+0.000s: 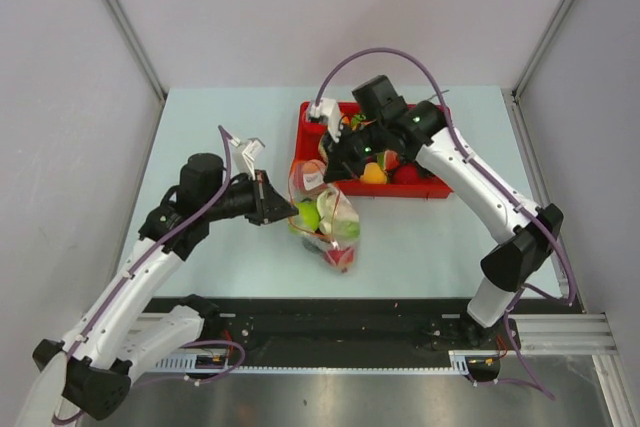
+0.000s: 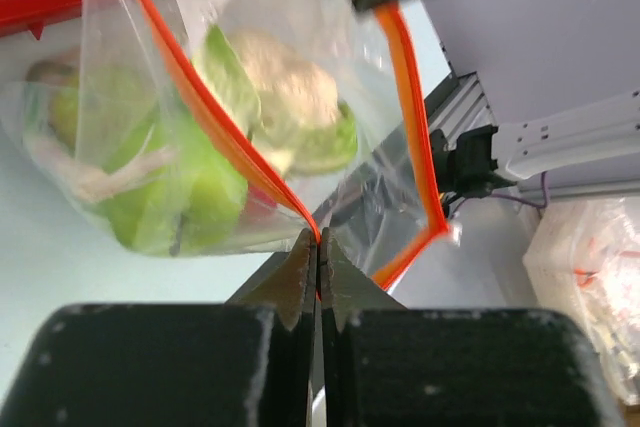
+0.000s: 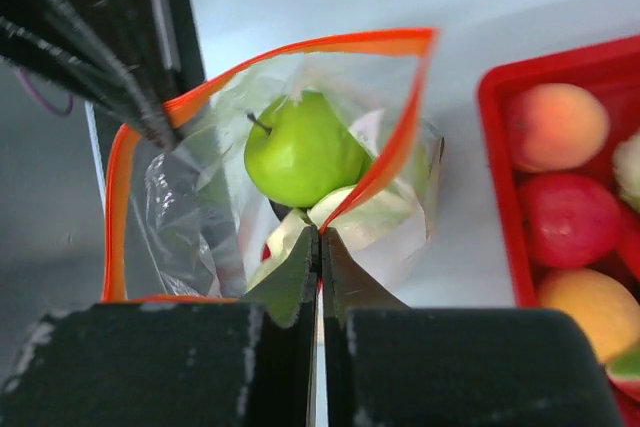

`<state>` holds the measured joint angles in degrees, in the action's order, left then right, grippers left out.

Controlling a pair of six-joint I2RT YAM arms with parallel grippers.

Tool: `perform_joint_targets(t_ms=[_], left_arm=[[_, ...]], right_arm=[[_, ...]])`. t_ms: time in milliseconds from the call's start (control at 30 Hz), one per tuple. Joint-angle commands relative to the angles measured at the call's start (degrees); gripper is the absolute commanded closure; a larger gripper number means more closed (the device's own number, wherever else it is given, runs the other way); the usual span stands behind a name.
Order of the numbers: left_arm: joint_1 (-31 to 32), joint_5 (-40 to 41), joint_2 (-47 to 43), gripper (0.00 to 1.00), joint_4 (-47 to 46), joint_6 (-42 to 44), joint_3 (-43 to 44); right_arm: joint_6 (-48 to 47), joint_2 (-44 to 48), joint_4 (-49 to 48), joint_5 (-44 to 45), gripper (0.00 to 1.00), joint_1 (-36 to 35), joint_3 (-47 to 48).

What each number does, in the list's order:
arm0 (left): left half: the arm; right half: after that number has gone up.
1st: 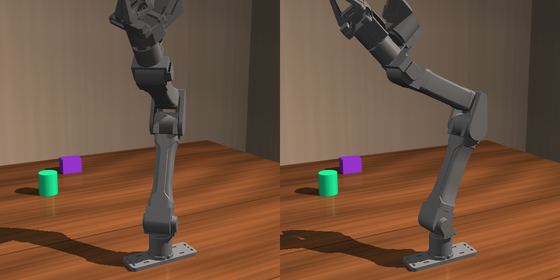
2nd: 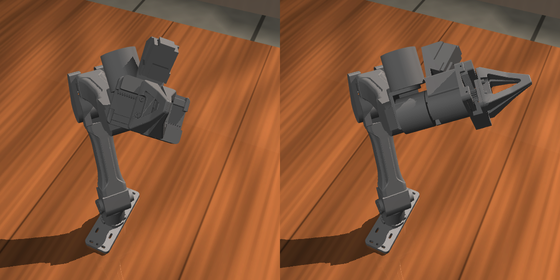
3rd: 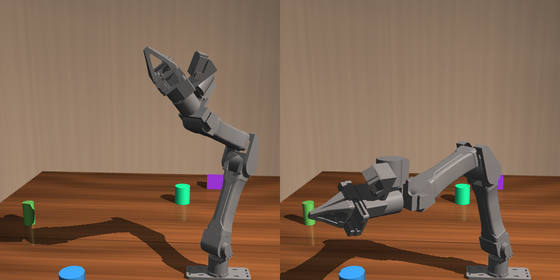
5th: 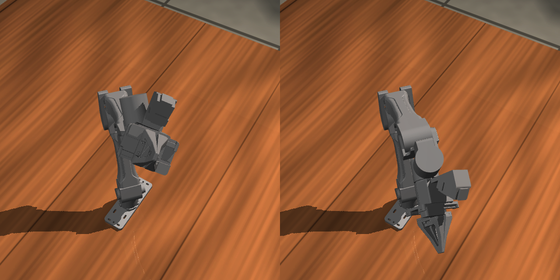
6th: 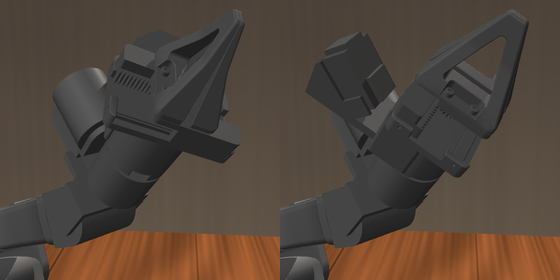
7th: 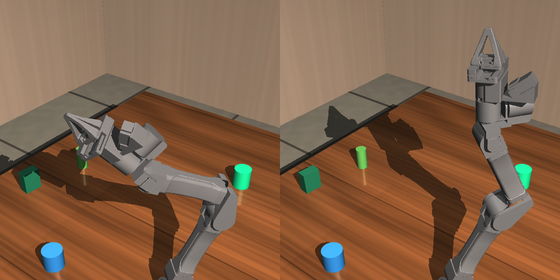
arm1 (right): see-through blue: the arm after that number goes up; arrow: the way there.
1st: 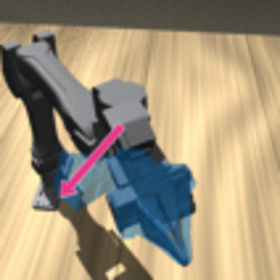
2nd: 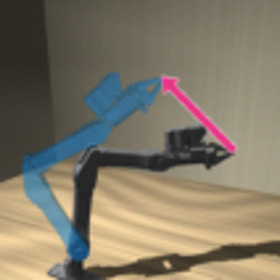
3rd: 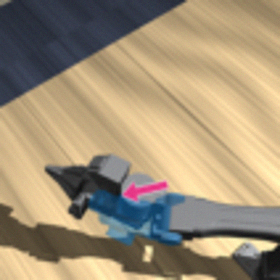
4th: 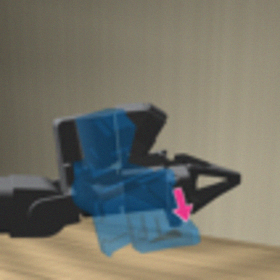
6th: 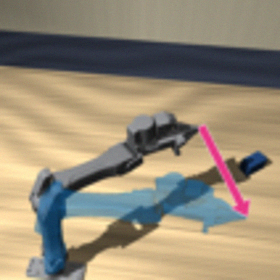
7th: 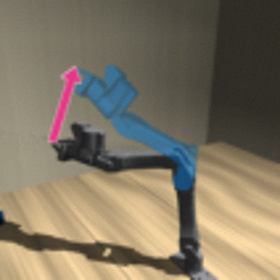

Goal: Place the food in the zip-top bag and seal the zipper
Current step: Adjust the zipper food storage bag at the center of the board.

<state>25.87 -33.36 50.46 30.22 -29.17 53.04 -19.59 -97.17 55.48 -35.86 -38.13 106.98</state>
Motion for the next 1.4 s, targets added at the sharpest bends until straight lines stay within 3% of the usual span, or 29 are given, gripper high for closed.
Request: perform_joint_targets(t_ms=[0, 67, 133, 233, 333, 367, 400, 500, 533, 633, 733, 933, 1067, 1167, 1367], left_arm=[[1.63, -0.3, -0.09, 1.0, -4.81, -5.98, -1.43], [2.69, 0.49, -0.45, 0.97, -6.13, -6.6, -2.93], [3.49, 1.54, -0.8, 0.85, -5.61, -5.47, -4.34], [3.49, 3.39, -2.72, 0.48, -2.63, 2.58, -4.17], [2.87, 5.15, -6.67, 0.27, -0.69, 12.08, -0.49], [2.79, 5.24, -7.56, 0.14, 1.14, 21.43, 1.0], [2.87, 4.37, -8.09, 0.09, 2.38, 26.39, 4.15], [2.79, -2.45, -8.45, 0.07, 10.18, 45.64, 9.79], [2.78, -5.71, -8.1, 0.07, 13.08, 56.31, 11.02], [3.92, -9.87, -7.04, 0.08, 18.04, 67.54, 12.18], [7.08, -8.05, -5.64, 0.1, 17.07, 73.35, 11.04], [22.19, 2.41, -4.49, 0.13, 13.21, 84.52, 5.42], [31.94, 14.16, -2.65, 0.14, 9.53, 86.3, 0.24], [35.9, 19.54, -3.34, 0.1, 2.08, 86.38, -4.15], [40.49, 24.14, -0.98, 0.08, -2.97, 87.7, -5.93]], right_arm=[[-8.6, -1.8, 2.79, -2.2, 1.0, -3.87, -0.72], [-10.28, -2.59, 2.79, -2.46, 1.0, -4.76, -1.51], [-11.42, -2.59, 2.26, -3.16, 1.0, -5.46, -2.03], [-11.87, -2.15, 1.03, -3.52, 1.0, -5.55, -3.18], [-12.75, -1.54, 0.24, -3.43, 1.0, -5.55, -4.32], [-13.01, -1.45, -0.11, -3.26, 1.0, -5.55, -4.67], [-13.19, -1.45, -0.2, -3.17, 1.0, -5.55, -4.67], [-13.45, -1.97, -0.38, -3.52, 1.0, -5.55, -4.15], [-13.37, -2.24, -0.55, -3.78, 1.0, -5.64, -3.97], [-12.93, -3.02, -1.25, -4.48, 1.0, -5.73, -2.48], [-12.14, -4.52, -1.52, -5.01, 1.0, -6.08, -0.12], [-10.64, -7.07, -1.78, -7.65, 1.0, -7.13, 1.91], [-10.11, -9.09, -1.26, -8.44, 1.0, -8.1, 4.11], [-9.5, -9.97, -1.87, -8.79, 1.0, -8.63, 4.73], [-8.0, -12.52, -1.34, -10.29, 1.0, -9.59, 6.14]])
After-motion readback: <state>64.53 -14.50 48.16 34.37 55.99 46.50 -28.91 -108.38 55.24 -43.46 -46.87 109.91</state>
